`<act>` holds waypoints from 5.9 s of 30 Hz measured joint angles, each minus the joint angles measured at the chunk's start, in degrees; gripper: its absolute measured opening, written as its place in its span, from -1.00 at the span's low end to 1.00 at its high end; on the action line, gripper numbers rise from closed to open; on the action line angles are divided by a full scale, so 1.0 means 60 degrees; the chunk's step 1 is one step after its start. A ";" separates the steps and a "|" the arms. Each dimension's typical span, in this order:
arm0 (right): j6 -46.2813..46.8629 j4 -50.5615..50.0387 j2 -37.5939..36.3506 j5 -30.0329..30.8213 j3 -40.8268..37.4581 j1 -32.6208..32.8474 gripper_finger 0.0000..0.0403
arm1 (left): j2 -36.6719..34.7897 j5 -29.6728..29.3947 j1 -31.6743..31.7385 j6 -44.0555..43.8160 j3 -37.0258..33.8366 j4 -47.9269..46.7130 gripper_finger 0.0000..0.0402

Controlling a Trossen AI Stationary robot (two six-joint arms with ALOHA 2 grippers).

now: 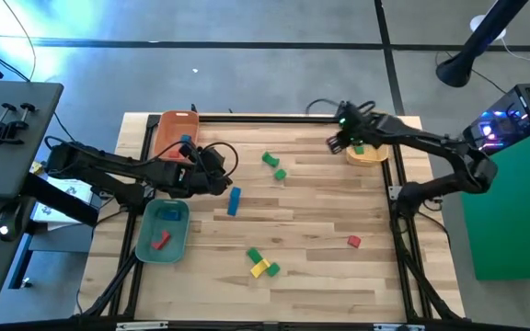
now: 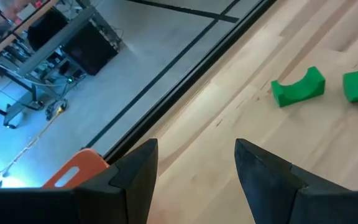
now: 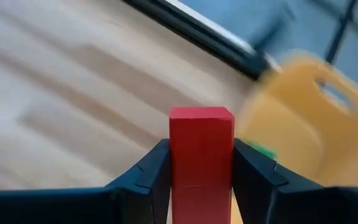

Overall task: Sort blocks by size
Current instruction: Put the red triangular block into the yellow bin, then put the red half circle block into the orange bin

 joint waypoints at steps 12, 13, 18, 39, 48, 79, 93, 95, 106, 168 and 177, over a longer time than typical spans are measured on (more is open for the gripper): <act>0.0391 0.1613 0.1651 -0.0205 -0.1195 -0.2886 -0.37 | 0.0000 -0.0115 0.0071 0.0977 0.0007 0.0459 0.00; 0.0395 0.1677 0.1842 -0.0129 -0.1184 -0.2941 -0.37 | 0.0000 -0.0114 0.0102 0.1134 0.0007 0.0574 0.00; -0.0351 0.1438 0.2254 -0.0148 -0.0911 -0.2870 -0.18 | 0.0004 0.0012 0.0134 0.1668 0.0007 0.1047 0.00; -0.0448 0.4010 0.0057 0.0736 -0.2199 0.0943 0.54 | 0.0004 0.0247 0.0115 0.1249 0.0007 0.1045 0.00; 0.0198 0.5122 0.0008 -0.0218 -0.2875 0.3133 0.55 | 0.0004 0.0658 0.0046 0.0960 0.0007 0.1116 0.00; 0.0155 0.1354 0.0049 -0.2692 -0.1913 0.6492 0.55 | 0.0004 0.1952 0.0053 0.2823 -0.0024 0.3302 0.00; 0.6810 -0.2452 -0.0407 -0.3264 -0.1918 1.0663 0.55 | 0.0011 0.1953 0.0053 0.2995 -0.0949 0.4565 0.00; 0.7157 -0.2363 -0.0407 -0.3128 -0.1924 1.1080 0.55 | 0.0011 0.1987 0.0053 0.3180 -0.0958 0.4739 0.00; 0.7324 -0.1645 -0.0407 -0.2664 -0.1924 1.1599 0.44 | 0.0011 0.2442 0.0053 0.3916 -0.0954 0.5264 0.00; -0.1824 1.4063 -0.0782 -0.6497 -0.5057 0.4851 -0.37 | 0.4983 0.8212 0.0447 1.2027 0.1956 1.1055 0.16; -0.1795 1.3923 -0.0782 -0.6561 -0.5057 0.4862 -0.37 | 0.4983 0.8250 0.0380 1.1934 0.1956 1.0961 -0.16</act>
